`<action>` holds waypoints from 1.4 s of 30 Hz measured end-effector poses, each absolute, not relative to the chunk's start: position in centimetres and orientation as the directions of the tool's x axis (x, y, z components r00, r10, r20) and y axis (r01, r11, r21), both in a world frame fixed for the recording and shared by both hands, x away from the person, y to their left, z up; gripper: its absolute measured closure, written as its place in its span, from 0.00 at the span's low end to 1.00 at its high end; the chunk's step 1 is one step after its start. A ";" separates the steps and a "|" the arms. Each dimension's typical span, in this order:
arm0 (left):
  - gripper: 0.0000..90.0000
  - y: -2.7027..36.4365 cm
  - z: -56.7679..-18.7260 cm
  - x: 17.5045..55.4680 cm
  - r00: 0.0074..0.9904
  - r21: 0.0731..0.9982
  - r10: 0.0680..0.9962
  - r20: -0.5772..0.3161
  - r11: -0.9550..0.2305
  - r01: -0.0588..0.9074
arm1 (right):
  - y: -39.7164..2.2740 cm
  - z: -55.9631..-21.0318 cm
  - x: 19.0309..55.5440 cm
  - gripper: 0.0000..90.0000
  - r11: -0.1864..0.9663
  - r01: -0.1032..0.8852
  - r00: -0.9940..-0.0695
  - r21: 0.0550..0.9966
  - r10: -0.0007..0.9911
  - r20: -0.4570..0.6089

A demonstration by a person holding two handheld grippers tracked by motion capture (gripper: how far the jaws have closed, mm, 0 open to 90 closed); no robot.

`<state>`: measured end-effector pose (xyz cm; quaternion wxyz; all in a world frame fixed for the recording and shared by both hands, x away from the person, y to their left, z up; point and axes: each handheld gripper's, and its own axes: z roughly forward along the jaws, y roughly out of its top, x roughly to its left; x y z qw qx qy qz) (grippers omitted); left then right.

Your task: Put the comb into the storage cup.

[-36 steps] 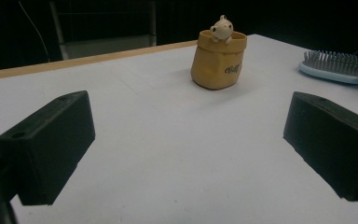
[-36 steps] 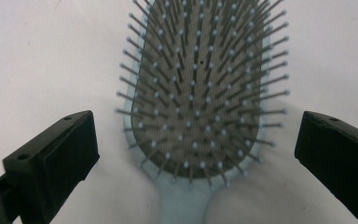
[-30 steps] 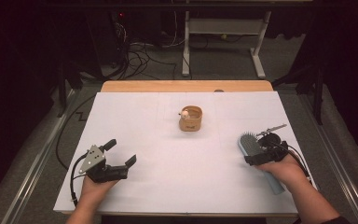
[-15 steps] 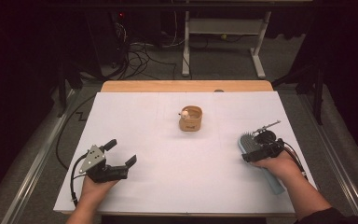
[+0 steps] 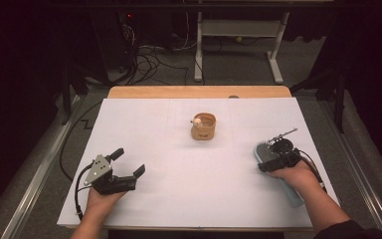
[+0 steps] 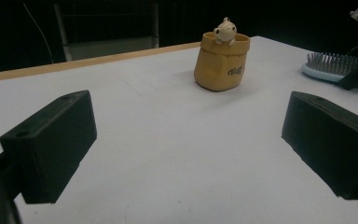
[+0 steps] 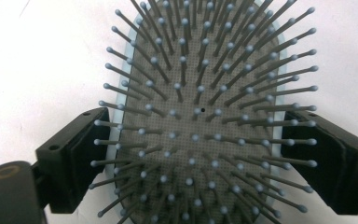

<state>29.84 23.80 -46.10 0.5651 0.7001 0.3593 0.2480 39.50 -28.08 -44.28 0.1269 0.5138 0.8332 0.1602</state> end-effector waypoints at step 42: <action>0.05 23.8 -46.1 29.8 0.609 0.969 0.791 -0.054 -0.106 0.224 | -27.7 -44.2 39.7 0.21 0.428 0.822 -0.442 0.376 0.895 -0.054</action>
